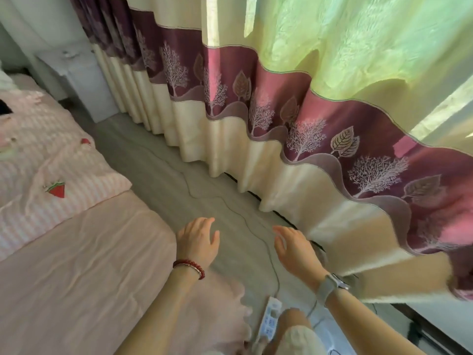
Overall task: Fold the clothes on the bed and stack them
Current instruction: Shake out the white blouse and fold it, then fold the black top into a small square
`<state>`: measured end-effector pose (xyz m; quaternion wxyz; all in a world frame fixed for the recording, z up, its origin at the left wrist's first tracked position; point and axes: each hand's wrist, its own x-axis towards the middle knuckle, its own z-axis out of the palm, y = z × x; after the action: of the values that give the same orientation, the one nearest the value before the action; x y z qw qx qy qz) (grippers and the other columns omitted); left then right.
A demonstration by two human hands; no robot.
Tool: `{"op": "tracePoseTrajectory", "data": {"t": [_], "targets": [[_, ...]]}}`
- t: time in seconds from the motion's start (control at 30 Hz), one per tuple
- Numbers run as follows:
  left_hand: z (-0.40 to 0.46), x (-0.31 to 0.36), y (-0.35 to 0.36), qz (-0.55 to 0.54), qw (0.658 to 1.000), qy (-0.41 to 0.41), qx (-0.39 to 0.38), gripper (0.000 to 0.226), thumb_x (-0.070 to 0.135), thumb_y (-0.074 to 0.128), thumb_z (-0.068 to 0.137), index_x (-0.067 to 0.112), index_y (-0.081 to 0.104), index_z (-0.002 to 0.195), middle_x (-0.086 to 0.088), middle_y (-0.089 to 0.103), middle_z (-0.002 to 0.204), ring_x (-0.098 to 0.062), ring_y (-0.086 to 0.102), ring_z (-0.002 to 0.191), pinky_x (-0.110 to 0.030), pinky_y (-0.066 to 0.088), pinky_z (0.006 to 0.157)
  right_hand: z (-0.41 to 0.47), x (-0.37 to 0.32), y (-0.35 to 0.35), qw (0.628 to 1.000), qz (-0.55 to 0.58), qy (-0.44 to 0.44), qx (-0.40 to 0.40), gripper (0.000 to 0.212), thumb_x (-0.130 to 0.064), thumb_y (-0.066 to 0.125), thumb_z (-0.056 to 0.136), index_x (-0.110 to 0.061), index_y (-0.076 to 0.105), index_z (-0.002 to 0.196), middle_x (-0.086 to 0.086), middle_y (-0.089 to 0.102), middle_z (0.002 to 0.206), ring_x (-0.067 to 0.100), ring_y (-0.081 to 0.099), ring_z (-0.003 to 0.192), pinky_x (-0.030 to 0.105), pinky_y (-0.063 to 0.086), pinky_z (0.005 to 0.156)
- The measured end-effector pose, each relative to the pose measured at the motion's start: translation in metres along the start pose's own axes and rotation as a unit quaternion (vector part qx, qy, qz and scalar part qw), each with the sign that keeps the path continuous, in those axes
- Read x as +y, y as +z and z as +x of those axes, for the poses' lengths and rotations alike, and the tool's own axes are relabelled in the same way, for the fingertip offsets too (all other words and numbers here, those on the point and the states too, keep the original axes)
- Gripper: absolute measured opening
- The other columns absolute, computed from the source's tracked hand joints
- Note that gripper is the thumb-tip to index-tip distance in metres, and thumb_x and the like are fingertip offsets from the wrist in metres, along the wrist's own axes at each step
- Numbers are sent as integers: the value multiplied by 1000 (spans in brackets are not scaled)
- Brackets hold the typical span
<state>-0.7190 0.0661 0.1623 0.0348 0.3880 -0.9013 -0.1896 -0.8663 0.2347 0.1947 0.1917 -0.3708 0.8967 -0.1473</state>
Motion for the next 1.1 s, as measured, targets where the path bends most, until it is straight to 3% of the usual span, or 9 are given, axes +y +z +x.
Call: {"op": "tracePoseTrajectory", "data": {"t": [0.27,0.47,0.6,0.67,0.8,0.87,1.1], "targets": [[108,-25,5,-7,992,-126,19,41,35,45,92,22,47,131,4,52,130,-19,47,118,-33,36,95,165,-19,-2,990,-13,-100,-93,37,-23,35,98,-18,48,132,1,53,129,21,45,121,33,37,98],[219,-28,18,-19,969,-243,30,42,36,43,93,22,45,133,1,50,132,-20,48,119,-32,37,95,309,-23,-3,970,-58,-198,-127,36,-25,35,96,-21,50,129,-1,56,119,23,48,112,29,35,81],[275,-20,3,-11,965,-258,32,43,35,41,94,23,41,135,2,46,136,-21,45,121,-33,33,97,376,-46,-25,957,-91,-245,-128,34,-23,34,95,-19,49,125,0,54,122,24,43,118,32,34,89],[282,-21,-14,-11,962,-267,46,43,35,41,94,22,42,135,1,46,136,-21,45,121,-33,33,97,398,-70,-37,947,-97,-273,-137,35,-22,34,95,-18,48,127,1,53,124,25,42,119,34,35,93],[277,-47,-59,-19,942,-324,84,41,32,43,94,19,45,133,-1,49,134,-22,47,120,-34,36,97,427,-134,-47,928,-88,-329,-154,30,-21,34,95,-14,51,119,5,55,119,27,45,114,34,36,86],[278,-71,-86,-21,926,-358,115,40,30,45,93,17,47,131,-4,51,132,-24,49,117,-36,40,95,443,-175,-44,915,-81,-364,-157,35,-20,34,95,-15,48,126,5,54,124,27,44,117,34,35,91],[305,-209,-178,-26,875,-438,205,41,31,44,94,18,45,133,-6,47,136,-26,45,122,-41,38,98,493,-346,4,874,-48,-456,-163,40,-25,34,96,-22,45,134,2,51,132,26,42,123,36,35,96]]}}
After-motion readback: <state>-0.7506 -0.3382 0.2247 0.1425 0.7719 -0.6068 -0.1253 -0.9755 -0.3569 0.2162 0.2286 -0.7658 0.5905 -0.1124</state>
